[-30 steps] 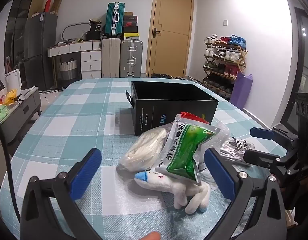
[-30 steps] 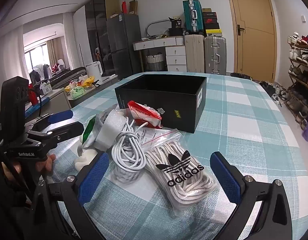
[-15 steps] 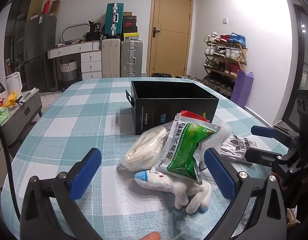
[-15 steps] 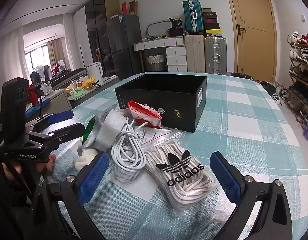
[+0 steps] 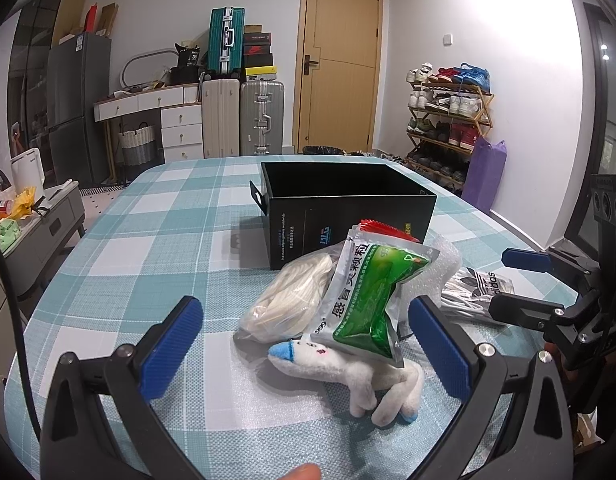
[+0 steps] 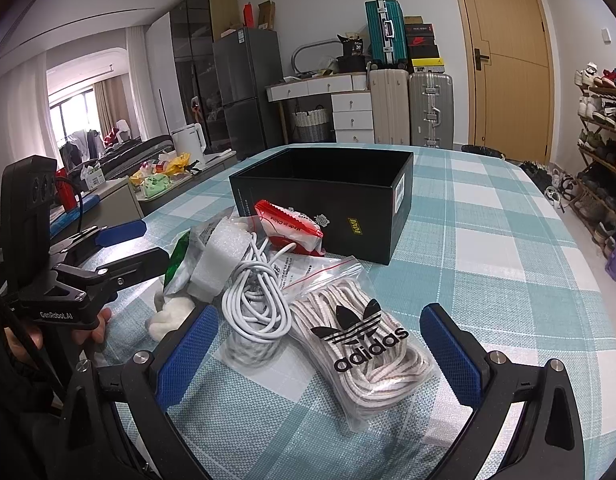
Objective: Organize soft objects
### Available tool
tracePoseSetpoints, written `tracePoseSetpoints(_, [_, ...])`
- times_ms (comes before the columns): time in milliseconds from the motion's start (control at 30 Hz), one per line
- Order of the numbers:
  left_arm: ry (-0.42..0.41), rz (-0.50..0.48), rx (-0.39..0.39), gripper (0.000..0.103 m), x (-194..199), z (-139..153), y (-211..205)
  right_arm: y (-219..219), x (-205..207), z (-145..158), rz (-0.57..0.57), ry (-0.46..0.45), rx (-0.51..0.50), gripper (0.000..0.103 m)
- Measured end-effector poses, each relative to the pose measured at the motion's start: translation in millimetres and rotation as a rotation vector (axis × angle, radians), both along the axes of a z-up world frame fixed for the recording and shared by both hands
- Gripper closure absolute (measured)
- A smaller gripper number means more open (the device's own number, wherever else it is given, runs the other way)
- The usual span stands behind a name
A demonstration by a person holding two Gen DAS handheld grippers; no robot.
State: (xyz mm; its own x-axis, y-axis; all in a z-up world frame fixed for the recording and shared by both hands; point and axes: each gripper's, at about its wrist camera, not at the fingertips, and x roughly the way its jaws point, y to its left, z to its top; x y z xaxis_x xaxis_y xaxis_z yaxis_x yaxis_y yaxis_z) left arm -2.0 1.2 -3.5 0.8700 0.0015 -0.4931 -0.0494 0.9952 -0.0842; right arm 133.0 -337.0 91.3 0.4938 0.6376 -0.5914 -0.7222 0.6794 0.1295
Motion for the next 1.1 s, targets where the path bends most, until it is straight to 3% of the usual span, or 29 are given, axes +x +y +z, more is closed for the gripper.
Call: tracePoseSetpoints(1100, [0.002, -0.002, 0.003, 0.000, 1.2, 0.9, -4.1, -0.3, 0.7, -0.6, 0.001, 0.001, -0.001, 0.000])
